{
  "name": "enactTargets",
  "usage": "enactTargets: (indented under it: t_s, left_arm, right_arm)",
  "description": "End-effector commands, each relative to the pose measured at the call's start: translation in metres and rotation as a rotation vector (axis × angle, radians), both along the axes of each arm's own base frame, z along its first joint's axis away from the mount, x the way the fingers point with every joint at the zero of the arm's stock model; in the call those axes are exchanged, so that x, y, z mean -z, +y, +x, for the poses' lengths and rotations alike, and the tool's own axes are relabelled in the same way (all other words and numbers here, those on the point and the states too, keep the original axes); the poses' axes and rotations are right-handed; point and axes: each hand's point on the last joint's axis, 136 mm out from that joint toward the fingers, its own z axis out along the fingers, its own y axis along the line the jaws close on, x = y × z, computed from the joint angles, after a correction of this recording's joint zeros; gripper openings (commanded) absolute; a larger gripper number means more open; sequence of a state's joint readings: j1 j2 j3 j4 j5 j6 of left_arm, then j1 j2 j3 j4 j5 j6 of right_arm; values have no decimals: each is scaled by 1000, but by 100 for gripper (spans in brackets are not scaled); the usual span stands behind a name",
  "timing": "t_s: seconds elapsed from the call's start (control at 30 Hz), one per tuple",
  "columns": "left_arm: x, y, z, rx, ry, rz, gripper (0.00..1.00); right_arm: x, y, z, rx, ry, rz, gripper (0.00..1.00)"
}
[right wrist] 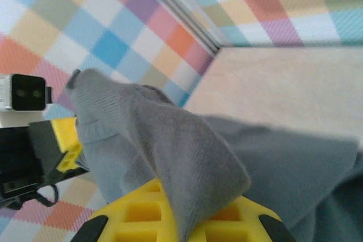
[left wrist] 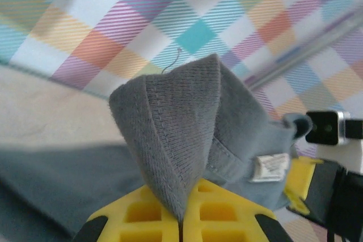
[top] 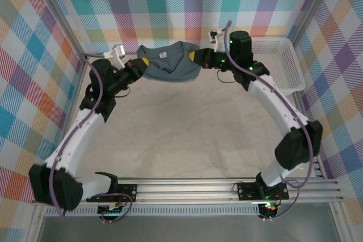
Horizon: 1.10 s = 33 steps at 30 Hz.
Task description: Fold the inside-out t-shirt
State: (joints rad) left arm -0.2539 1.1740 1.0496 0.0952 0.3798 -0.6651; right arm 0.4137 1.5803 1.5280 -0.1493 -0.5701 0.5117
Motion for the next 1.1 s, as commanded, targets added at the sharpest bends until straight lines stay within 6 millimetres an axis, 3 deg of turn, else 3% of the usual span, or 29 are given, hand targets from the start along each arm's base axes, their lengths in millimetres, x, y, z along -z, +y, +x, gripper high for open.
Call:
enactTargets:
  t_s: [0.0, 0.07, 0.13, 0.27, 0.37, 0.47, 0.57, 0.63, 0.73, 0.87, 1.03, 1.07]
  left_arm:
    - [111, -7, -20, 33, 204, 149, 0]
    - [168, -8, -42, 48, 331, 178, 0]
    - [209, -7, -64, 61, 424, 210, 0]
    - [265, 11, -107, 29, 566, 289, 0]
    - [269, 24, -121, -17, 541, 285, 0]
    - [249, 32, -119, -62, 450, 275, 0]
    - [228, 41, -109, -123, 359, 284, 0]
    - [224, 47, -97, -175, 334, 315, 0]
    - [229, 50, -74, -219, 348, 382, 1]
    - [249, 41, -43, -211, 404, 460, 0]
    - [287, 48, -27, -247, 476, 550, 4]
    - [294, 47, -27, -236, 487, 548, 7]
  right_arm:
    - [114, 9, -14, -89, 233, -77, 0]
    - [169, 5, -34, -107, 376, -102, 0]
    - [205, -1, -55, -108, 469, -118, 0]
    - [235, -9, -94, -138, 551, -157, 0]
    - [238, -12, -106, -152, 575, -162, 0]
    - [220, -8, -104, -168, 542, -144, 0]
    - [201, -3, -87, -143, 483, -138, 0]
    - [202, -3, -70, -94, 465, -171, 0]
    - [216, -1, -43, -33, 460, -222, 0]
    - [257, -2, -16, 32, 487, -293, 0]
    - [301, 10, -11, -30, 566, -310, 1]
    - [303, 13, -13, -48, 578, -302, 10]
